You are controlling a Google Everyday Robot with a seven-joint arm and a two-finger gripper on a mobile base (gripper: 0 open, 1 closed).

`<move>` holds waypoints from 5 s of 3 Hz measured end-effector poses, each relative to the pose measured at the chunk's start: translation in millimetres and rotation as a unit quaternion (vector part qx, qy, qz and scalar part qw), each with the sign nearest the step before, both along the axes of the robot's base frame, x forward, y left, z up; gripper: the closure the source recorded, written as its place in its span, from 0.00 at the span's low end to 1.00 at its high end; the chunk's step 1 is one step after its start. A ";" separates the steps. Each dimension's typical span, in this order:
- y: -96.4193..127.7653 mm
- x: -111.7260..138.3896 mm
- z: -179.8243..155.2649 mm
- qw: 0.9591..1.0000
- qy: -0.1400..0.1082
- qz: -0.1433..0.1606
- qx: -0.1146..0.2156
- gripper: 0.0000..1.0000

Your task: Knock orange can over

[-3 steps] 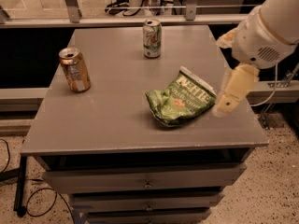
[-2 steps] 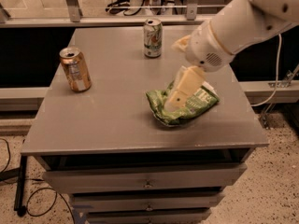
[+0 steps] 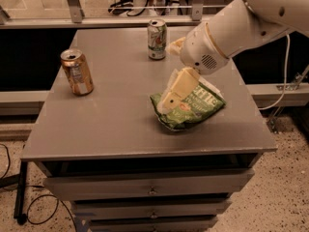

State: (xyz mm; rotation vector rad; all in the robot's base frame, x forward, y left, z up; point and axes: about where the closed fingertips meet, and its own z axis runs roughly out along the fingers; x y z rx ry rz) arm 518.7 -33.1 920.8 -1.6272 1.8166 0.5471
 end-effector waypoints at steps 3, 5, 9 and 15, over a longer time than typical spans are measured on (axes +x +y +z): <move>123.7 59.2 -12.2 0.990 -0.028 0.063 0.125 0.00; 205.5 104.8 -47.5 0.979 -0.032 0.081 0.183 0.00; 163.5 145.5 -19.8 0.982 -0.046 0.019 0.181 0.87; 59.5 128.4 -66.4 0.913 -0.042 0.209 -0.347 0.59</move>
Offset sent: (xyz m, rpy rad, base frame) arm 0.0809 0.1349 -0.0036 0.3426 -0.1024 0.1121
